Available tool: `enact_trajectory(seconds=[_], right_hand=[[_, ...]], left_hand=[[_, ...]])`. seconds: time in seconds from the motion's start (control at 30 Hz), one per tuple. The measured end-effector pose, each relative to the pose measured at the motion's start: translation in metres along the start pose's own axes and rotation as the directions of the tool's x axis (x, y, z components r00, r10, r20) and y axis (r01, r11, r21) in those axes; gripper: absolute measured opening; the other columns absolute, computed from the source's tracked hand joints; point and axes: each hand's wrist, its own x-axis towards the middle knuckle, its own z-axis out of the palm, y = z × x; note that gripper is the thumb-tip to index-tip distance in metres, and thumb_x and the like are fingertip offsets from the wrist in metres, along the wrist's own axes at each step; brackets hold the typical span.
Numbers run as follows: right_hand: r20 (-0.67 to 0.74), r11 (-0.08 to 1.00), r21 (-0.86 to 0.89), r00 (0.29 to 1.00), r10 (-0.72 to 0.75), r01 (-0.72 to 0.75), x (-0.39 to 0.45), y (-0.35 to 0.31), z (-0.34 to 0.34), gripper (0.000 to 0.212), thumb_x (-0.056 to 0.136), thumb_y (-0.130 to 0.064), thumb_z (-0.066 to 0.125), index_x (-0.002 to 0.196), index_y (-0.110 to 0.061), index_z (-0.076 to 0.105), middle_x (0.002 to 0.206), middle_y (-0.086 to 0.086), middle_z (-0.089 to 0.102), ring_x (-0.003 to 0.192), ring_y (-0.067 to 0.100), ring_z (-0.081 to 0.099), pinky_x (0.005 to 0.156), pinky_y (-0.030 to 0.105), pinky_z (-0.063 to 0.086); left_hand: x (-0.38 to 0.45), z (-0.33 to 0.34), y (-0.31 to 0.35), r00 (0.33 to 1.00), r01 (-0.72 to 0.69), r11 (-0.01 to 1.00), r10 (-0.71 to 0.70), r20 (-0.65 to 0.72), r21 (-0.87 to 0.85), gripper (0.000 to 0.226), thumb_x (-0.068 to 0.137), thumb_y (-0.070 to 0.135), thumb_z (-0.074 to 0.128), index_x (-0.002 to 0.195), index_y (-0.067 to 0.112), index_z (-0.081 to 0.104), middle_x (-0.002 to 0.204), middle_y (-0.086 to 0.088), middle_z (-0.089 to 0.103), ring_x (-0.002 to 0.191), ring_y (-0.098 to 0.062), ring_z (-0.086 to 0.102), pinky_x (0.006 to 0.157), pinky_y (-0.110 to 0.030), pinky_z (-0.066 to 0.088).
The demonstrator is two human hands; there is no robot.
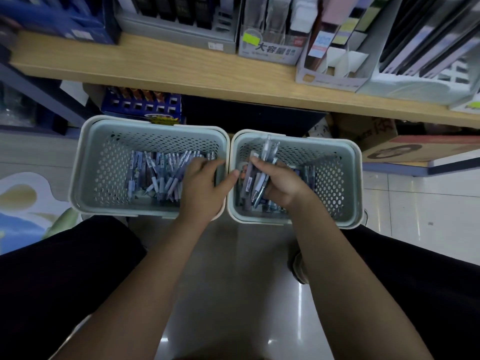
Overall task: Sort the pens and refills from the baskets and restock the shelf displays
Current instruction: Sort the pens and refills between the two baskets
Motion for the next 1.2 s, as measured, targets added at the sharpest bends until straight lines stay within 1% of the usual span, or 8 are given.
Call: enact_trajectory(seconds=[0.1, 0.27, 0.43, 0.57, 0.7, 0.8, 0.9, 1.2], right_hand=[[-0.015, 0.999, 0.05, 1.0, -0.021, 0.022, -0.009, -0.002, 0.007, 0.039, 0.086, -0.027, 0.074, 0.114, -0.001, 0.068, 0.11, 0.013, 0.074, 0.111, 0.026, 0.068, 0.104, 0.047, 0.048], [0.018, 0.986, 0.152, 0.997, -0.069, 0.065, -0.016, 0.001, 0.015, 0.016, 0.099, -0.013, 0.059, 0.1, 0.001, 0.068, 0.096, 0.015, 0.072, 0.087, 0.021, 0.072, 0.077, 0.029, 0.06], [0.064, 0.989, 0.138, 0.996, -0.07, 0.061, -0.02, 0.003, 0.006, 0.02, 0.102, -0.017, 0.054, 0.101, -0.002, 0.068, 0.093, 0.013, 0.076, 0.087, 0.02, 0.075, 0.072, 0.026, 0.059], [0.122, 0.989, 0.137, 0.99, -0.076, 0.059, -0.022, 0.006, -0.011, 0.035, 0.1, -0.006, 0.05, 0.125, 0.019, 0.053, 0.124, 0.033, 0.062, 0.113, 0.034, 0.065, 0.092, 0.034, 0.057], [0.179, 0.99, 0.122, 0.979, -0.095, 0.074, -0.025, 0.005, -0.027, 0.03, 0.094, 0.008, 0.045, 0.12, 0.016, 0.057, 0.113, 0.023, 0.067, 0.107, 0.028, 0.066, 0.094, 0.035, 0.055], [0.131, 0.99, 0.105, 0.986, -0.105, 0.091, -0.024, 0.007, -0.034, 0.03, 0.092, 0.013, 0.045, 0.114, 0.006, 0.062, 0.102, 0.016, 0.071, 0.099, 0.025, 0.068, 0.079, 0.03, 0.057], [0.078, 0.993, 0.069, 0.991, -0.105, 0.1, -0.021, 0.01, -0.035, 0.034, 0.095, 0.008, 0.05, 0.125, -0.002, 0.062, 0.109, 0.015, 0.07, 0.107, 0.025, 0.066, 0.091, 0.034, 0.055], [-0.024, 0.999, 0.014, 0.999, -0.035, 0.035, -0.011, 0.02, -0.03, 0.03, 0.099, -0.008, 0.057, 0.129, 0.0, 0.059, 0.117, 0.014, 0.07, 0.109, 0.021, 0.066, 0.089, 0.028, 0.053]], left_hand=[[0.005, -0.001, 0.025, 1.0, -0.001, 0.986, 0.001, 0.003, -0.164, 0.028, 0.084, 0.035, 0.079, 0.105, 0.018, 0.071, 0.094, -0.002, 0.06, 0.079, -0.015, 0.06, 0.071, -0.03, 0.051], [0.0, 0.003, 0.042, 0.986, -0.12, 0.984, 0.134, 0.102, -0.132, 0.025, 0.076, 0.022, 0.087, 0.095, 0.018, 0.071, 0.091, 0.005, 0.054, 0.071, -0.007, 0.058, 0.067, -0.013, 0.046], [0.001, 0.011, 0.044, 0.988, -0.059, 0.997, 0.065, 0.141, -0.047, 0.034, 0.075, 0.02, 0.088, 0.105, 0.011, 0.073, 0.096, -0.003, 0.058, 0.073, -0.007, 0.058, 0.071, -0.018, 0.046], [0.004, 0.021, 0.047, 0.985, 0.029, 0.992, -0.007, 0.17, -0.123, 0.032, 0.078, 0.017, 0.085, 0.109, 0.016, 0.074, 0.099, 0.0, 0.061, 0.076, -0.003, 0.06, 0.075, -0.018, 0.05], [0.007, 0.03, 0.05, 0.97, 0.142, 0.976, -0.103, 0.221, -0.166, 0.03, 0.08, 0.018, 0.085, 0.107, 0.018, 0.074, 0.099, -0.003, 0.068, 0.084, -0.015, 0.068, 0.08, -0.031, 0.057], [0.008, 0.034, 0.055, 0.952, 0.206, 0.96, -0.152, 0.265, -0.189, 0.03, 0.083, 0.018, 0.082, 0.111, 0.018, 0.072, 0.091, 0.003, 0.069, 0.082, -0.011, 0.066, 0.075, -0.022, 0.054], [0.009, 0.036, 0.056, 0.942, 0.237, 0.951, -0.174, 0.289, -0.2, 0.029, 0.085, 0.015, 0.079, 0.113, 0.016, 0.071, 0.092, 0.001, 0.07, 0.081, -0.009, 0.065, 0.068, -0.012, 0.051], [0.011, 0.038, 0.055, 0.91, 0.292, 0.942, -0.22, 0.351, -0.167, 0.034, 0.09, 0.008, 0.072, 0.123, 0.01, 0.065, 0.102, -0.003, 0.07, 0.091, -0.014, 0.066, 0.076, -0.022, 0.053]])
